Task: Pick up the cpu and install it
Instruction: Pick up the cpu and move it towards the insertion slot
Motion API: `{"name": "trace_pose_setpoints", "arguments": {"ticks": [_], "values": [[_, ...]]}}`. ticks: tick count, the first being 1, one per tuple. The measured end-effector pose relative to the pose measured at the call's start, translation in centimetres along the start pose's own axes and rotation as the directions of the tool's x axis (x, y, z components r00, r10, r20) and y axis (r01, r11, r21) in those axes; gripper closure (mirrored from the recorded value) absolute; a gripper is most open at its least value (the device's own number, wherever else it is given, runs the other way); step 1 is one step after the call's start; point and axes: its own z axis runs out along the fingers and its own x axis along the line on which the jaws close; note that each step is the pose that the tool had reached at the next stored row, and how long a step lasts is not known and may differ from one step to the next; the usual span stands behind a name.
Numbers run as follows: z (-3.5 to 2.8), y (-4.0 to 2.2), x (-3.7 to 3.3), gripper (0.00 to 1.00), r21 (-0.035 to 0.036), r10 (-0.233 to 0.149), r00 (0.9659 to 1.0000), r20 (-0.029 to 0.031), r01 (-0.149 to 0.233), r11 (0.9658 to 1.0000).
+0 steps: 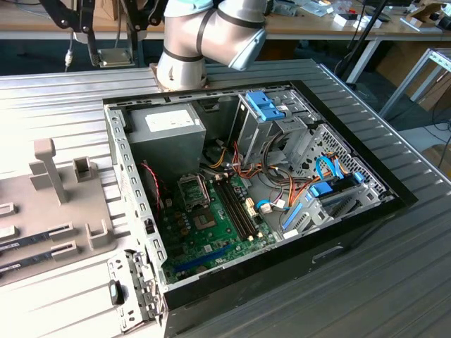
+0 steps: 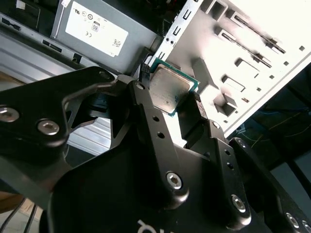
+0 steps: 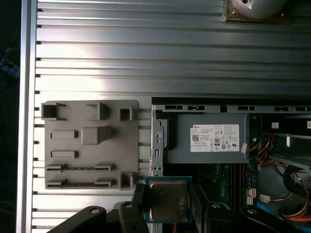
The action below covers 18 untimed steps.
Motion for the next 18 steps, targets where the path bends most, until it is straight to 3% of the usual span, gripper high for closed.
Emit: {"name": "trace_pose_setpoints", "arguments": {"ticks": [8, 18], "values": [[0.51, -0.02, -1.33, 0.53, 0.0000, 0.000, 1.0000, 0.0000, 0.000, 1.0000], [1.32, -0.05, -3.52, 0.53, 0.0000, 0.000, 1.0000, 0.0000, 0.000, 1.0000]]}}
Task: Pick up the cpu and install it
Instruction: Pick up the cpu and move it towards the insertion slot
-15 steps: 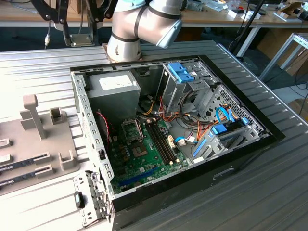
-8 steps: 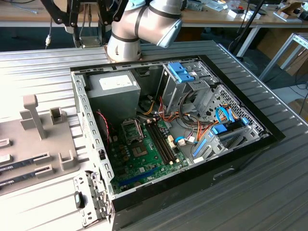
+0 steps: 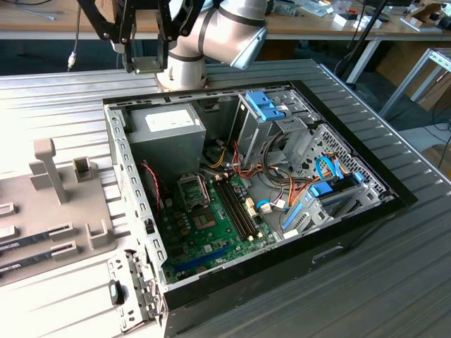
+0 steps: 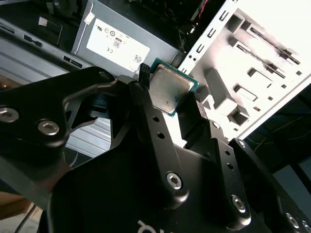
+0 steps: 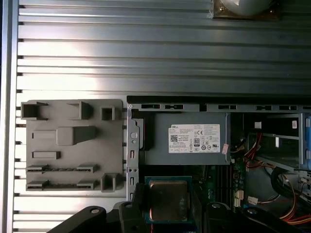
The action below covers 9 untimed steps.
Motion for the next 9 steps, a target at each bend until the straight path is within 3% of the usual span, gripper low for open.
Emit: {"name": "trace_pose_setpoints", "arguments": {"ticks": [9], "values": [[0.56, -0.03, -1.78, 0.53, 0.0000, 0.000, 1.0000, 0.0000, 0.000, 1.0000]]}}
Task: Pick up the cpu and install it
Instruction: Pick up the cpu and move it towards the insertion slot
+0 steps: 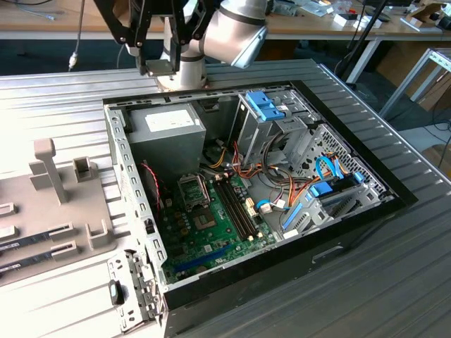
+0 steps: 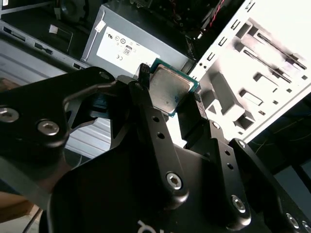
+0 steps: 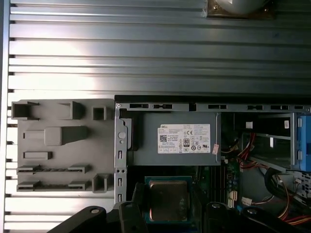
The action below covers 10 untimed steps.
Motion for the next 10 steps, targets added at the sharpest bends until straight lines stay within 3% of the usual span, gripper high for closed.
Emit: {"name": "trace_pose_setpoints", "arguments": {"ticks": [4, 10], "values": [[0.39, -0.02, -1.29, 0.53, 0.0000, 0.000, 1.0000, 0.0000, 0.000, 1.0000], [0.79, -0.04, -2.66, 0.53, 0.0001, 0.000, 1.0000, -0.0001, 0.000, 1.0000]]}}
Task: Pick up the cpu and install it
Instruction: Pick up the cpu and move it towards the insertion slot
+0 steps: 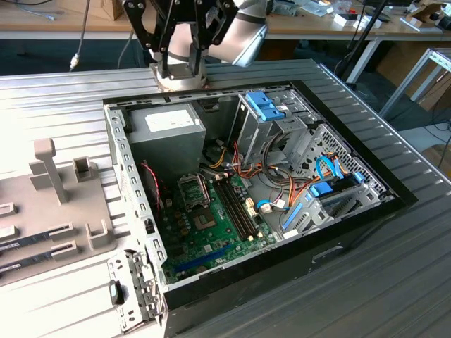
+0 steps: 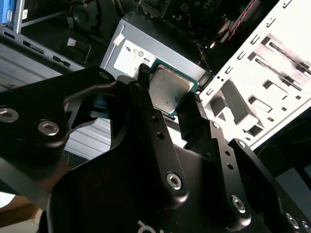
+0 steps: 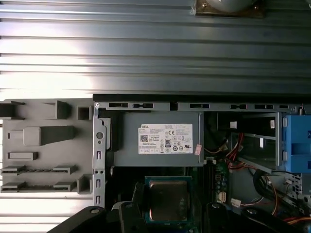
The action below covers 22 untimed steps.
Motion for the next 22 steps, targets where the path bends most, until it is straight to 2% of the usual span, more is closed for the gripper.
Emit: {"name": "trace_pose_setpoints", "arguments": {"ticks": [3, 5, 14, 17, 22], "values": [[0.18, -0.01, -0.59, 0.53, -0.0001, 0.000, 1.0000, 0.0001, 0.000, 1.0000], [0.40, -0.02, -1.36, 0.53, -0.0001, 0.000, 1.0000, 0.0001, 0.000, 1.0000], [1.07, -0.05, -3.53, 0.53, -0.0001, 0.000, 1.0000, 0.0001, 0.000, 1.0000], [1.39, -0.06, -4.50, 0.53, 0.0000, 0.000, 1.0000, 0.0000, 0.000, 1.0000], [1.74, -0.08, -5.55, 0.53, -0.0001, 0.000, 1.0000, 0.0001, 0.000, 1.0000]]}}
